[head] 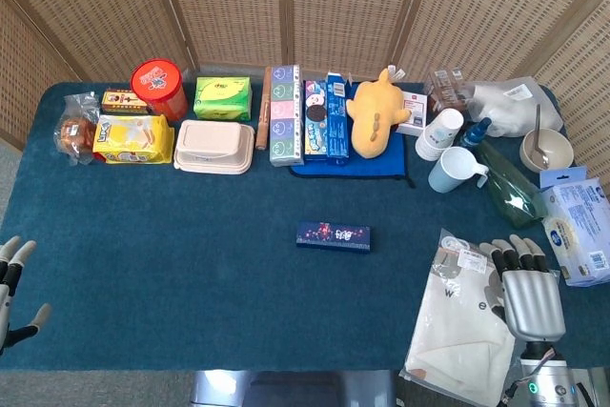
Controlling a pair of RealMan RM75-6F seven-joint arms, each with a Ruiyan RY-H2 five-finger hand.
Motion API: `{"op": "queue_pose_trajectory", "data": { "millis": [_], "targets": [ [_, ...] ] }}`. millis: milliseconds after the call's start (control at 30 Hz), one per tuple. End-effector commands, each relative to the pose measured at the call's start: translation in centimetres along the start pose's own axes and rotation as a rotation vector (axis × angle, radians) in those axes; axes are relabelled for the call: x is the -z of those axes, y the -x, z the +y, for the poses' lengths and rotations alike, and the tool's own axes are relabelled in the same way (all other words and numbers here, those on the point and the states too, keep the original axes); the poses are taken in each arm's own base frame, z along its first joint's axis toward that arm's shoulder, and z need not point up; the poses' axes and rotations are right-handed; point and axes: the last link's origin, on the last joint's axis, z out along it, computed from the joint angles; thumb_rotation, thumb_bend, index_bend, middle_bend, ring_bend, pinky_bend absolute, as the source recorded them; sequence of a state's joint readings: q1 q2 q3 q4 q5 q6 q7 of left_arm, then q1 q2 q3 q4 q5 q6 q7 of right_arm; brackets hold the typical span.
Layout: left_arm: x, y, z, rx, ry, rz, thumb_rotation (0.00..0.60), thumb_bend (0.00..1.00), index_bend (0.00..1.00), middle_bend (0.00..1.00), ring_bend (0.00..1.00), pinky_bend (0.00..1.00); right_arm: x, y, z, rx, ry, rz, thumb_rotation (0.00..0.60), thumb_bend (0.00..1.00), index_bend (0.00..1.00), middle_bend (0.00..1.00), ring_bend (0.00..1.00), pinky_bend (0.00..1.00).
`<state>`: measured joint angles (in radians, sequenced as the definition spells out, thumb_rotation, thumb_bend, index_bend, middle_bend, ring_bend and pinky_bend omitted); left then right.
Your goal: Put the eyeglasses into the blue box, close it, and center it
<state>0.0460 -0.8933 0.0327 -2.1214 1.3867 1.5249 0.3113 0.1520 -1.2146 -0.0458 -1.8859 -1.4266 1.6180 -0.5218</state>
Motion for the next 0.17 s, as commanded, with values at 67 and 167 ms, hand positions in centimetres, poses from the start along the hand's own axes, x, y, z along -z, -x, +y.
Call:
{"op": "queue_pose_trajectory", "data": {
  "millis": [67, 167],
  "targets": [
    [0.43, -0.08, -0.18, 0.005, -0.007, 0.004, 0.6, 0.28, 0.06, 0.02, 0.0, 0.0, -0.41, 0.23, -0.5, -0.013, -0.025, -0.003, 0.6, 0.28, 0.27, 0.27, 0.17, 0.18],
    [0.47, 0.0, -0.16, 0.009, -0.007, 0.004, 0.6, 0.28, 0.06, 0.02, 0.0, 0.0, -0.47, 0.22, -0.41, -0.014, -0.024, -0.006, 0.6, 0.27, 0.27, 0.27, 0.16, 0.18]
  ]
}}
